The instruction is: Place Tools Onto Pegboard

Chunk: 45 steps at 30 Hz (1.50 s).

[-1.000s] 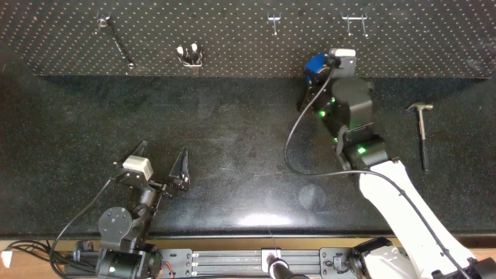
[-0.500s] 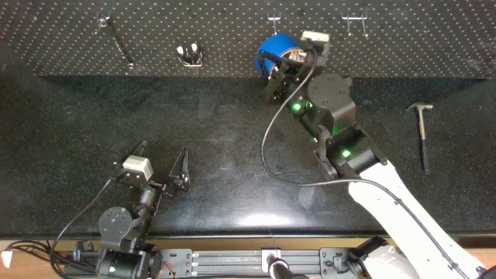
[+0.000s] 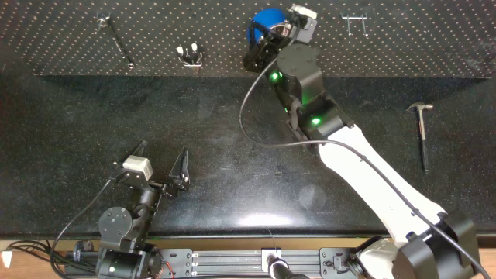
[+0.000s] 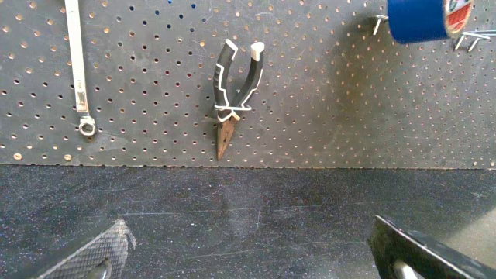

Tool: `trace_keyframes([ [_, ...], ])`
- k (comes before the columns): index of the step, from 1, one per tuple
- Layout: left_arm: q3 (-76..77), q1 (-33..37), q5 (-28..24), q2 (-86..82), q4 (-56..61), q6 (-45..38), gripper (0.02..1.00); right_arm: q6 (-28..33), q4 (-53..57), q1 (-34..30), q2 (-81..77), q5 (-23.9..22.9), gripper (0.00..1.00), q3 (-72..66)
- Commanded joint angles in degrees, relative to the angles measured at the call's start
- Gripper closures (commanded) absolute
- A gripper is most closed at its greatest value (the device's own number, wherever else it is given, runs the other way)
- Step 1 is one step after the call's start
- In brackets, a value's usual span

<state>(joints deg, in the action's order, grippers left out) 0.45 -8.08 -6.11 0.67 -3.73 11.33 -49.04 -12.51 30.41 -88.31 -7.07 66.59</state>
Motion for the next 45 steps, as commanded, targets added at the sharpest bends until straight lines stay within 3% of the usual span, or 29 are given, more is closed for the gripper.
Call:
trace_keyframes([
  [1,-0.1,-0.2,-1.0,-0.5,-0.2,-0.9,0.023,-0.5,-0.7,0.4,-2.8,-3.1,0.925,4.2],
  [15,-0.1,-0.2,-1.0,-0.5,-0.2,-0.9,0.023,-0.4,-7.0,-0.8,-8.9,-4.3,0.925,5.8],
  [32,-0.1,-0.2,-1.0,-0.5,-0.2,-0.9,0.023,-0.4,-6.9,-0.8,-9.8,-5.6,0.923,5.8],
  [34,-0.1,-0.2,-1.0,-0.5,-0.2,-0.9,0.023,-0.4,-6.9,-0.8,-9.8,-5.6,0.746,5.8],
  [39,-0.1,-0.2,-1.0,-0.5,-0.2,-0.9,0.023,-0.4,-6.5,-0.8,-9.4,-5.5,0.748,5.8],
  [43,-0.1,-0.2,-1.0,-0.5,-0.2,-0.9,0.023,-0.4,0.8,-0.8,-5.1,-5.1,0.746,5.8],
  [45,-0.1,-0.2,-1.0,-0.5,-0.2,-0.9,0.023,-0.4,2.8,-0.8,-3.1,-1.4,0.748,5.8],
])
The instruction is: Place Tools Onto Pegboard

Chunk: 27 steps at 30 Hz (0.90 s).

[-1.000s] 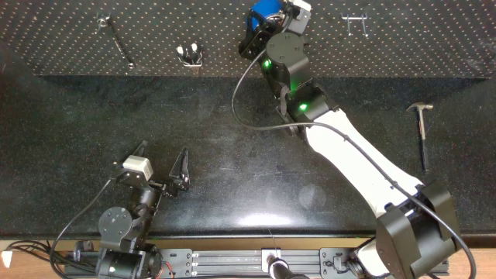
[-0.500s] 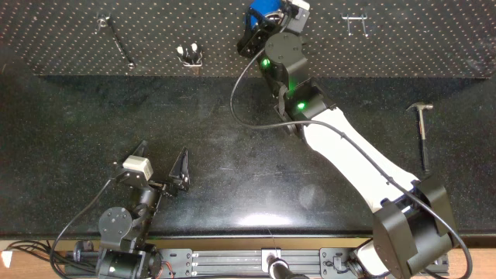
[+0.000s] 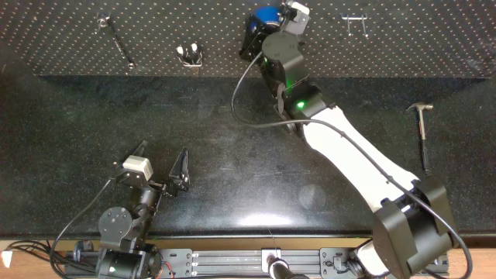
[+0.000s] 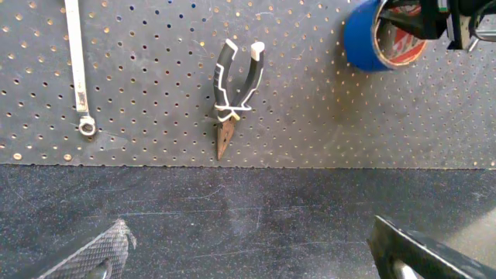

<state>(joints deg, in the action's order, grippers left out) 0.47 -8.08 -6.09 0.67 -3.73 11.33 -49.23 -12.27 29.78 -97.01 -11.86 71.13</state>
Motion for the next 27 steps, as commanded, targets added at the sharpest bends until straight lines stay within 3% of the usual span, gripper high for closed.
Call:
trace_keyframes([
  [1,-0.2,-0.2,-1.0,-0.5,-0.2,-0.9,0.023,-0.2,2.6,-0.1,6.3,5.2,0.748,1.3],
  [6,-0.2,-0.2,-1.0,-0.5,-0.2,-0.9,0.023,-0.3,7.1,-1.0,8.3,13.7,0.759,1.3],
  [11,-0.2,-0.2,-1.0,-0.5,-0.2,-0.9,0.023,-0.2,7.3,-2.0,8.3,10.8,0.776,1.3],
  [14,-0.2,-0.2,-1.0,-0.5,-0.2,-0.9,0.023,0.0,7.2,-2.1,8.3,9.4,0.717,1.3],
  [18,-0.2,-0.2,-1.0,-0.5,-0.2,-0.9,0.023,-0.3,7.9,-2.3,8.7,13.6,0.722,1.4],
  [27,-0.2,-0.2,-1.0,-0.5,-0.2,-0.9,0.023,-3.3,14.2,-4.2,8.9,14.1,0.713,3.1],
])
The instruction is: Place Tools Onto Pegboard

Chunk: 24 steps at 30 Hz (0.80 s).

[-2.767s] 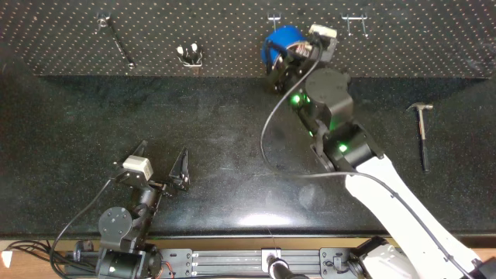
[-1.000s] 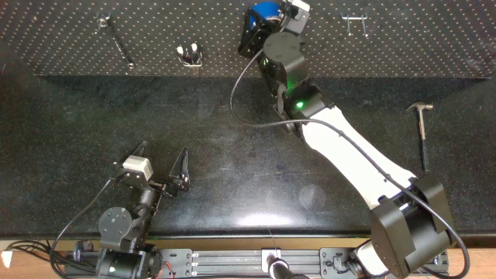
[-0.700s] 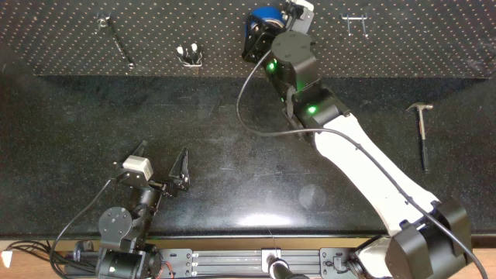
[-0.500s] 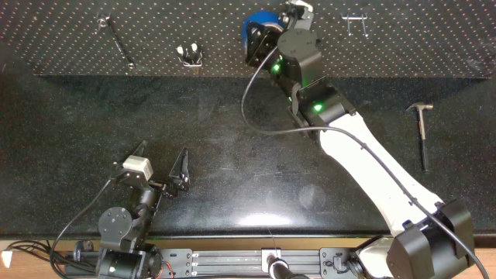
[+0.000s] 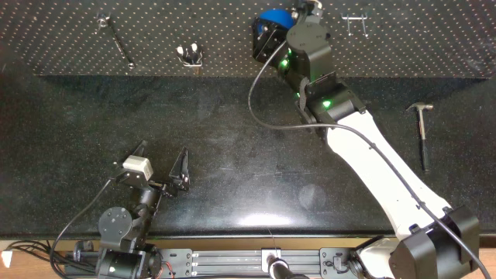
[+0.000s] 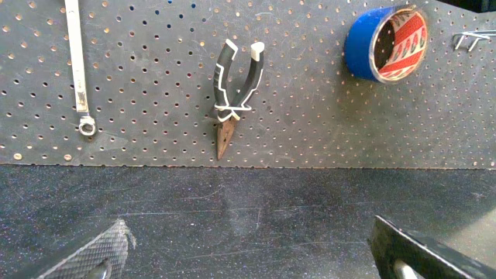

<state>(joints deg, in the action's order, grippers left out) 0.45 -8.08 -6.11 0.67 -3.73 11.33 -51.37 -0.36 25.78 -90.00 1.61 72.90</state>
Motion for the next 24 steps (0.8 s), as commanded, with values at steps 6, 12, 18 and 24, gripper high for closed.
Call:
trace_keyframes([
  [6,-0.1,-0.2,-1.0,-0.5,-0.2,-0.9,0.023,-0.4,24.3,-0.2,6.0,0.6,0.711,1.2],
  [12,-0.1,-0.2,-1.0,-0.5,-0.2,-0.9,0.02,4.0,38.6,-3.8,19.1,-3.7,0.709,-7.2],
  [18,-0.1,-0.2,-1.0,-0.5,-0.2,-0.9,0.023,35.9,57.3,-37.0,20.8,1.4,0.658,-13.7],
  [24,-0.1,-0.2,-1.0,-0.5,-0.2,-0.9,0.023,58.4,58.9,-51.8,5.3,1.8,0.597,-12.7],
])
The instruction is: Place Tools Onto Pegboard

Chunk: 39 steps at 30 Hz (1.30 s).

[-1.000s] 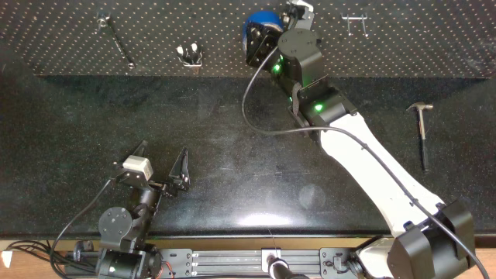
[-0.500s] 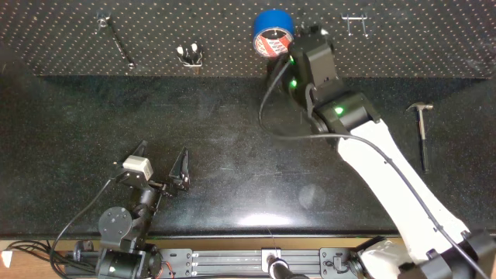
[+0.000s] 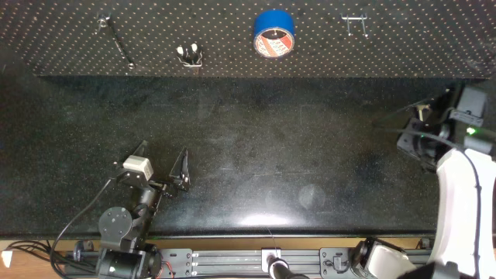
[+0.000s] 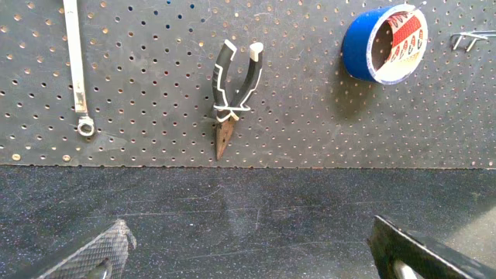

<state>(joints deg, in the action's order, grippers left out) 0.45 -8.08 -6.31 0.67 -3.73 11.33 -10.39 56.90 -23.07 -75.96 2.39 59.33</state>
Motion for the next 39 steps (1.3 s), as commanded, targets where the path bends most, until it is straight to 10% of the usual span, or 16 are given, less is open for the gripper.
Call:
trace_keyframes([
  [1,-0.1,-0.2,-0.8,-0.5,-0.2,-0.9,0.023,20.9,2.3,-2.8,-11.3,1.1,0.597,1.7],
  [5,-0.1,-0.2,-0.8,-0.5,-0.2,-0.9,0.023,22.3,2.8,-5.9,-15.1,-9.6,0.588,2.9],
  [14,-0.1,-0.2,-0.8,-0.5,-0.2,-0.9,0.023,35.7,-7.1,-7.6,-19.3,-7.3,0.588,3.0],
  [27,-0.1,-0.2,-0.8,-0.5,-0.2,-0.9,0.023,37.1,-12.5,-10.7,-24.2,2.9,0.586,3.5],
  [39,-0.1,-0.2,-0.8,-0.5,-0.2,-0.9,0.023,35.9,-12.2,-11.3,-26.8,-2.5,0.586,3.5],
])
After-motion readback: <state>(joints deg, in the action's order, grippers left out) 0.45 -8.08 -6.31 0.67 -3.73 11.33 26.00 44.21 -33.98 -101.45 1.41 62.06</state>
